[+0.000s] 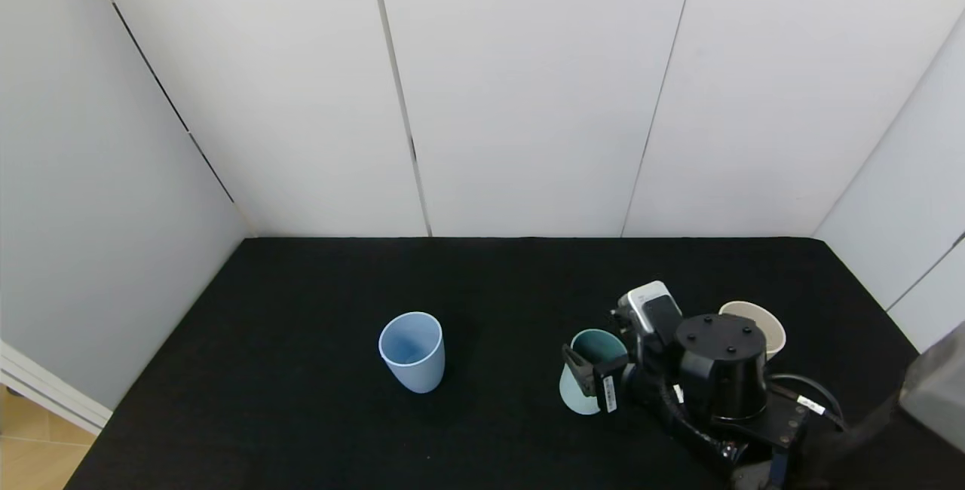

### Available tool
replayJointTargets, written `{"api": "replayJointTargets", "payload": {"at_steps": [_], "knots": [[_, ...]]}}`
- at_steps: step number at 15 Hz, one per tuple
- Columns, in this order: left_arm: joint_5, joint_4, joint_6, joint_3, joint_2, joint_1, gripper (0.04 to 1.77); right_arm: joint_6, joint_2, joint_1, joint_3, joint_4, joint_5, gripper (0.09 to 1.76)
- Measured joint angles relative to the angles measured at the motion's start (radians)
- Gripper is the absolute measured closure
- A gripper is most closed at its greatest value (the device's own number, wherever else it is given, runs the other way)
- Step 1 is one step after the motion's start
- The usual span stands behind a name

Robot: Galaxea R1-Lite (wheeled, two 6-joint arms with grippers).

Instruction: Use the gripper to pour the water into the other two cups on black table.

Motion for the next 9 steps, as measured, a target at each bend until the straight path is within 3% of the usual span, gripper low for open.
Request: {"api": "replayJointTargets", "payload": {"at_steps": [4, 9], "knots": [[0.0, 0.0, 0.0, 0.0, 0.0, 0.0, 0.09, -0.044, -0.128, -0.036, 0.002, 0.047, 0.001, 0.19], [0.0, 0.0, 0.0, 0.0, 0.0, 0.0, 0.09, -0.049, -0.36, -0.07, -0.04, 0.331, 0.004, 0.17]]}}
